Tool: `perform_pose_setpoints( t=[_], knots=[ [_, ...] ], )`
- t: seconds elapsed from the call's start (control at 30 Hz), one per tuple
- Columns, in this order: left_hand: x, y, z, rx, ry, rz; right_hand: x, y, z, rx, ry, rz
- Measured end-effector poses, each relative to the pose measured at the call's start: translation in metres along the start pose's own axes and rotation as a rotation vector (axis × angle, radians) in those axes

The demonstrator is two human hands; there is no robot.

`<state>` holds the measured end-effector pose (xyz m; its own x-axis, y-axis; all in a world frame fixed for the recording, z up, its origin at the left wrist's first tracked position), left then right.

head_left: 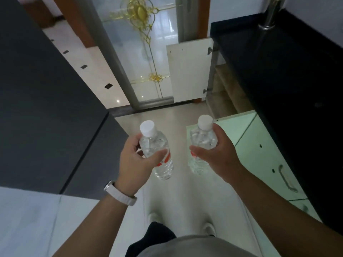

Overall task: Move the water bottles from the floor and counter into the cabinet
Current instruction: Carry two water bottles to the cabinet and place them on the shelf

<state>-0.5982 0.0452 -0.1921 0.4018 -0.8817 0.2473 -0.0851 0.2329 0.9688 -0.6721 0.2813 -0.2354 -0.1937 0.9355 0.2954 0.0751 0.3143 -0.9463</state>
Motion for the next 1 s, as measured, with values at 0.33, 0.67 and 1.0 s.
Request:
perform_pose_setpoints(
  t=[0.33, 0.67, 1.0],
  knots=[
    [0.064, -0.054, 0.146, -0.04, -0.06, -0.021, -0.099, -0.041, 0.111, -0.033, 0.052, -0.135],
    [0.123, -0.07, 0.293, -0.026, -0.18, -0.172, -0.183, -0.116, 0.202, 0.017, 0.169, -0.197],
    [0.088, -0.079, 0.378, -0.002, -0.272, -0.133, -0.185, -0.122, 0.274, -0.001, 0.224, -0.208]
  ],
)
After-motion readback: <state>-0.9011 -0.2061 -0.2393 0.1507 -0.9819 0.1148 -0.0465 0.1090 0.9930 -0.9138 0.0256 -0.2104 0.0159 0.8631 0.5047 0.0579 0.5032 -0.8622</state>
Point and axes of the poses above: each hand's wrist, its own z-axis towards the middle knuckle, its own x-axis out of the back of the hand, y = z × x, the point moved 10 cm from there along z, towards the middle knuckle, and after that the axes turned 5 degrees about -z, right-handed, at the moved point
